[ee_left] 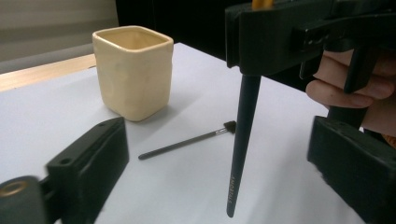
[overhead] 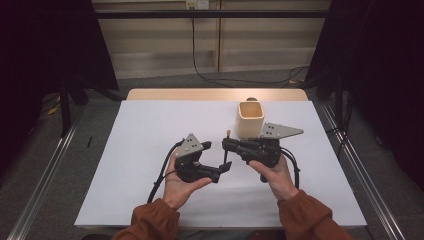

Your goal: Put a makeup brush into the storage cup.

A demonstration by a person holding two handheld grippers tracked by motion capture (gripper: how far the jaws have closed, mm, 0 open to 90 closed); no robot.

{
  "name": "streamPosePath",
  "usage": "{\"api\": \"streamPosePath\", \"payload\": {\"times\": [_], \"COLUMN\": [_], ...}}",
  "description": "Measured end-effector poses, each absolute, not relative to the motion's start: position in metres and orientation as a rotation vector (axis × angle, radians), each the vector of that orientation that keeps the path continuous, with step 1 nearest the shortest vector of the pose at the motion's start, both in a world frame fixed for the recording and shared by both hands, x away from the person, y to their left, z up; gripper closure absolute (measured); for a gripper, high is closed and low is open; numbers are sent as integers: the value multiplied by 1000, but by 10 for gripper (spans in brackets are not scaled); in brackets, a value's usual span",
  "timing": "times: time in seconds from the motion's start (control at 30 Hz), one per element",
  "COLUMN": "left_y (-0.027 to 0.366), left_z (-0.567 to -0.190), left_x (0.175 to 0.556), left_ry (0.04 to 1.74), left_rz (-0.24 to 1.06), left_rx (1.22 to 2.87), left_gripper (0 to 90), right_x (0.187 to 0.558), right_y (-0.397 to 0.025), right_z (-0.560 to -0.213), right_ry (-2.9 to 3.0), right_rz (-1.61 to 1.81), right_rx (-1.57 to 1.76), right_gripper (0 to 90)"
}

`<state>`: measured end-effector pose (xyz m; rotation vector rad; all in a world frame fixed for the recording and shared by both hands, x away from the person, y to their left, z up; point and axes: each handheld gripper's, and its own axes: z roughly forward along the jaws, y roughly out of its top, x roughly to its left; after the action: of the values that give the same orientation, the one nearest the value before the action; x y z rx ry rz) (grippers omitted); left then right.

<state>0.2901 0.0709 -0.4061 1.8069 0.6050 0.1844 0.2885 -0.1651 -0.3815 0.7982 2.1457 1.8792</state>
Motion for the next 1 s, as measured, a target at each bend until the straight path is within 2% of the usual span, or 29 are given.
{"api": "streamPosePath", "payload": {"times": [0.07,0.37,0.53,1.0], "left_y": [72,82,93,136], "left_z": [-406,-405,-404,-414], "left_x": [290,290,289,287], "left_ry": [580,611,662,758], "left_rz": [189,224,339,438], "left_rx": [1811,1814,1827,1778], "left_gripper": [10,28,22,16], "right_x": [288,287,287,285], "right_y": [-166,-169,-173,-192], "right_z": [-381,-381,-381,-376], "right_ry": [2143,2140,2131,2076], "right_rz": [1879,1867,1855,1839], "right_rx": [796,800,798,827], "right_gripper": [839,839,839,839]}}
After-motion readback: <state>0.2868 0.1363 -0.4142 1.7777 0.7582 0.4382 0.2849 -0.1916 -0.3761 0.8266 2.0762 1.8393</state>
